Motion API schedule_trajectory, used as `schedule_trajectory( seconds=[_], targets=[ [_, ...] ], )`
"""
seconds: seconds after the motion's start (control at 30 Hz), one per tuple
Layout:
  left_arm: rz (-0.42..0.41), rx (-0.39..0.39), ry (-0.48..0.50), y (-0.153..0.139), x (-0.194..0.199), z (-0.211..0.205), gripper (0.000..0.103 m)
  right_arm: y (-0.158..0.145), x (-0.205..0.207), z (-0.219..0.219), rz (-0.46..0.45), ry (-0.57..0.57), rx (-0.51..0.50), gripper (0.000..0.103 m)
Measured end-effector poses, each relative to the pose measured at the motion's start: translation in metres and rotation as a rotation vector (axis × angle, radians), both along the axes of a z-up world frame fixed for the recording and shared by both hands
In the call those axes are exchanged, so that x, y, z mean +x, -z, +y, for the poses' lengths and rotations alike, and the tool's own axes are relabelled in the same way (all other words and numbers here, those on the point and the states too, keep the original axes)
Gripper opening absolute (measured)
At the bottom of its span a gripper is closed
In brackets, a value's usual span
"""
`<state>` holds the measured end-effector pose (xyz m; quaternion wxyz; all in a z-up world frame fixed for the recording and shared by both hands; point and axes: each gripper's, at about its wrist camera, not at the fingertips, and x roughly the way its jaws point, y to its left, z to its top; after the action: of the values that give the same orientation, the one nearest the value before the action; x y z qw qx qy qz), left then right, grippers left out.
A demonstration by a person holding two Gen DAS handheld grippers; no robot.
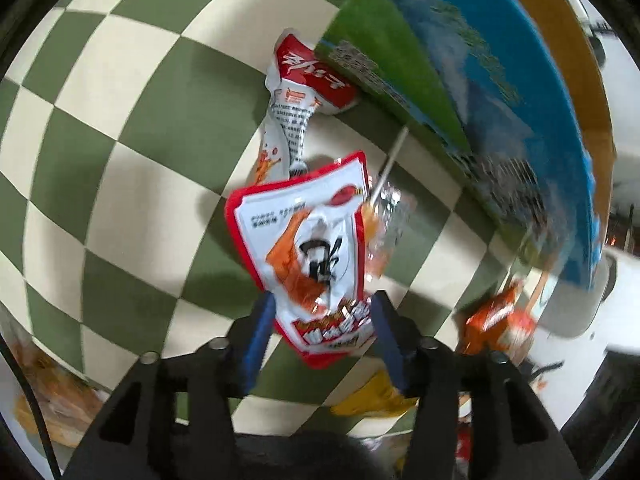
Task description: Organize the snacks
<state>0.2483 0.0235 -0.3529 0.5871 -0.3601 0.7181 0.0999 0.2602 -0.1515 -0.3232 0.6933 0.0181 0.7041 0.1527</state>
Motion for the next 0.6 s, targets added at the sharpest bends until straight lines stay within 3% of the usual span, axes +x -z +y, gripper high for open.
schedule_trajectory(
  seconds=[0.2,0.3,0.4,0.47,0.5,0.53,0.6],
  targets=[
    [0.098,0.056,0.047,0.028,0.016,-0.011,0.063,0.010,-0.001,-0.008,0.015,0.022,-0.003,0.038],
    [0.142,0.106,0.097,0.035,0.024,-0.022,0.074,0.011,0.001,-0.009,0.009,0.030,0.000,0.038],
    [0.179,0.167,0.161,0.038,0.032,-0.036,0.074,0.009,0.003,-0.009,-0.001,0.028,0.000,0.038],
    [0.188,0.225,0.195,0.037,0.034,-0.042,0.065,0.008,0.004,-0.008,-0.002,0.027,0.003,0.039],
    [0.166,0.242,0.211,0.033,0.035,-0.045,0.046,0.008,0.004,-0.007,-0.004,0.025,0.005,0.039],
    [0.133,0.243,0.236,0.027,0.036,-0.048,0.036,0.007,0.005,-0.007,-0.007,0.023,0.005,0.039],
    [0.120,0.249,0.264,0.023,0.037,-0.051,0.031,0.006,0.005,-0.007,-0.013,0.021,0.009,0.039]
  ],
)
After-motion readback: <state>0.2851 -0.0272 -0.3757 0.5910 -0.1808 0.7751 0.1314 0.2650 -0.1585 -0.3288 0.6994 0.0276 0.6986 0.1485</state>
